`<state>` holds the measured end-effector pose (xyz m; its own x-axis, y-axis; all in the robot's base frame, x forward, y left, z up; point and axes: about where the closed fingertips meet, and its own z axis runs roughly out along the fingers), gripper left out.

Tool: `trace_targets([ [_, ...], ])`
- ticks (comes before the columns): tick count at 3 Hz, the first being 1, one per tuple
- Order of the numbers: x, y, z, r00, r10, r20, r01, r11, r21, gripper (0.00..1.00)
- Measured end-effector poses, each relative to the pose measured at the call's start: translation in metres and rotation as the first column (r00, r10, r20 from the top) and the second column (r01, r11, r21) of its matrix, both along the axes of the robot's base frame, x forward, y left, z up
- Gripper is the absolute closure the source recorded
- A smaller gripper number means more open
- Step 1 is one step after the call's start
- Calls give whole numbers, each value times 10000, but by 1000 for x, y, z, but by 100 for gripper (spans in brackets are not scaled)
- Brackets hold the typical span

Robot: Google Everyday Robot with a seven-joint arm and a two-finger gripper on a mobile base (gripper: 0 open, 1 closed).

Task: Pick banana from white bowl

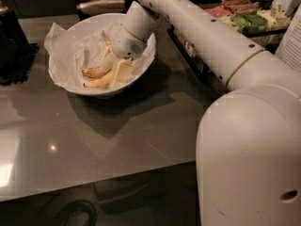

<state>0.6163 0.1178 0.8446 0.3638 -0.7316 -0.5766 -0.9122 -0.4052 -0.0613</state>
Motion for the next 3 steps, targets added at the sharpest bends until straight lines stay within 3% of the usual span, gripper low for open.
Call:
trace_targets([
  [1, 3, 6, -2, 9999, 148, 12, -148, 9999, -72, 35],
  [2, 3, 7, -2, 9999, 156, 13, -156, 9998, -76, 50],
  [3, -8, -2, -15, 9997, 19, -250, -30, 9990, -449, 52],
])
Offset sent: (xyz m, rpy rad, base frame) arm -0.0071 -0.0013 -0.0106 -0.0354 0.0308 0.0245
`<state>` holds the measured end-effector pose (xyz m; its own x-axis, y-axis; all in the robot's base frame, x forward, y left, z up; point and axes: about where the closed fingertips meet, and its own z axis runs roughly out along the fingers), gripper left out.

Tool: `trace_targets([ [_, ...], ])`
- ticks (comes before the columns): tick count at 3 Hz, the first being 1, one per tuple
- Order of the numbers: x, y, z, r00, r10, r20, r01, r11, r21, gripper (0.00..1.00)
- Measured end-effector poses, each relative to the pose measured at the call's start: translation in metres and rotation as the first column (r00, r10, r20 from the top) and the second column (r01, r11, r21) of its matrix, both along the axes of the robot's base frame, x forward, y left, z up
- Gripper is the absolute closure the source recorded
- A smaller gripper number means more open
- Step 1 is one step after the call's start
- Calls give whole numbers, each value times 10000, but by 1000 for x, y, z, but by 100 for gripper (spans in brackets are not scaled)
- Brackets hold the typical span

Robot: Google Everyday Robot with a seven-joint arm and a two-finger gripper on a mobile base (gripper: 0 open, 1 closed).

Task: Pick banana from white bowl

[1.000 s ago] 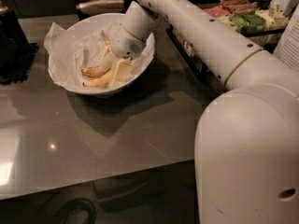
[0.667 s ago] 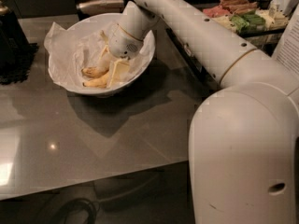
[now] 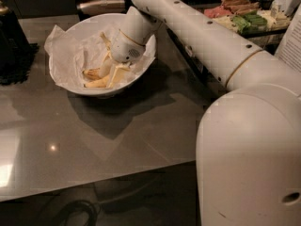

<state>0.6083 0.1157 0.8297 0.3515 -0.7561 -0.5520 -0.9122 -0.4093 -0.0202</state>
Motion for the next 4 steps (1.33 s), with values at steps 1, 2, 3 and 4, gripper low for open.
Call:
trace_targets([
  [1, -1, -1, 3, 10000, -17, -12, 17, 10000, -19, 70],
  [2, -1, -1, 5, 10000, -33, -4, 33, 10000, -21, 68],
  [3, -8, -15, 8, 9990, -423, 119, 425, 9989, -182, 77],
  [4, -15, -29, 43, 9937, -740, 838, 722, 9971, 250, 98],
])
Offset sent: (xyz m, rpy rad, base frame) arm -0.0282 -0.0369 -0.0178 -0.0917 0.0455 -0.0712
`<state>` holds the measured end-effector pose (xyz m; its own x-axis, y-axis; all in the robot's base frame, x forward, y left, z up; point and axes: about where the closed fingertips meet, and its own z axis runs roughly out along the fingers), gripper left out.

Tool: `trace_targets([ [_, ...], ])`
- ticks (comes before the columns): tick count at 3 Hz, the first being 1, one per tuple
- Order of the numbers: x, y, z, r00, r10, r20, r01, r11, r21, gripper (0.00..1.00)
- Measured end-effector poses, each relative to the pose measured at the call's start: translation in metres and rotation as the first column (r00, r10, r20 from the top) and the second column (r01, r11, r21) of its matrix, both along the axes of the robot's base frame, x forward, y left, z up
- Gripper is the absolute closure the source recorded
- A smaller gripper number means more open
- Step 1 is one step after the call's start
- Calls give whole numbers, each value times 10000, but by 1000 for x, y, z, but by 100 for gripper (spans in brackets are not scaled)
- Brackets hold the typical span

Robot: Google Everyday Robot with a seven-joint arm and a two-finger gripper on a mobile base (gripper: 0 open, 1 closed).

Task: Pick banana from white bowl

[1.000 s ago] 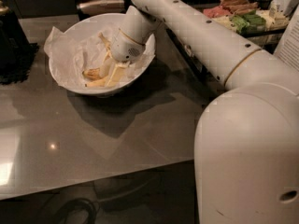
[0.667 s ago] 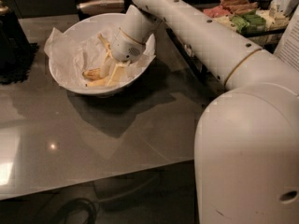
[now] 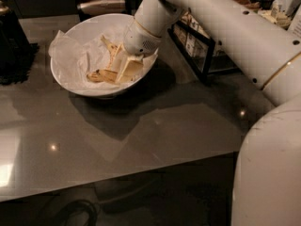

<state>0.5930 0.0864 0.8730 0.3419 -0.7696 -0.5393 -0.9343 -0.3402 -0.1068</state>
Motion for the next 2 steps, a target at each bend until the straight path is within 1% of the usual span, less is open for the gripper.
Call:
trace_targets([
  [1, -11, -13, 47, 9941, -30, 1088, 21, 10000, 87, 100],
  [2, -18, -22, 97, 9749, 36, 2227, -162, 9984, 545, 100],
])
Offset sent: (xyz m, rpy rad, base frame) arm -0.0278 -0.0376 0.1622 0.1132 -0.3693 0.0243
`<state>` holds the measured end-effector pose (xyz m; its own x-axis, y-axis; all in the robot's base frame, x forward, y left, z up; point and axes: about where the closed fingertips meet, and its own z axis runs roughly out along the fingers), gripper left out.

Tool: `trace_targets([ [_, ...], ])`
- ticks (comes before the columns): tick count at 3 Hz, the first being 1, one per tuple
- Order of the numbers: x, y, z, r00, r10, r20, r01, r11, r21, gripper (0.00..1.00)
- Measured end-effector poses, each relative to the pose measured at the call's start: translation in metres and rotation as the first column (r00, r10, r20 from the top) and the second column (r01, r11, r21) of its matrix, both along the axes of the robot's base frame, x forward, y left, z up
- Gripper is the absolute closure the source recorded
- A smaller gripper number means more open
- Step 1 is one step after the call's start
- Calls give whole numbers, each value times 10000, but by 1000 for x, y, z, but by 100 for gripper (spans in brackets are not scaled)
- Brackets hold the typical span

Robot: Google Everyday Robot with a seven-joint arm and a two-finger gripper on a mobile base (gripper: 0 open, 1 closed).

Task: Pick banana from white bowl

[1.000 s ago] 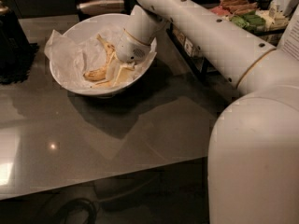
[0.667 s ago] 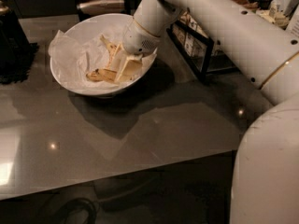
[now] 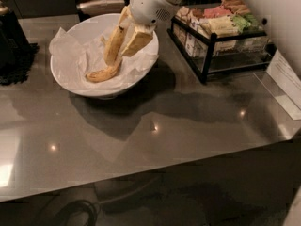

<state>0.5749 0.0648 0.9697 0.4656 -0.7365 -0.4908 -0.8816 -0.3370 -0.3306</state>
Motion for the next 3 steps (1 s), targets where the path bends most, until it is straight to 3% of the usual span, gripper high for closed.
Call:
trace_targets([
  [1, -15, -10, 41, 9955, 321, 890, -395, 9959, 820, 100],
  [2, -48, -8, 70, 9852, 634, 1596, -999, 9674, 2328, 100],
  [3, -97, 14, 83, 9708, 693, 2296, -1543, 9134, 3767, 100],
])
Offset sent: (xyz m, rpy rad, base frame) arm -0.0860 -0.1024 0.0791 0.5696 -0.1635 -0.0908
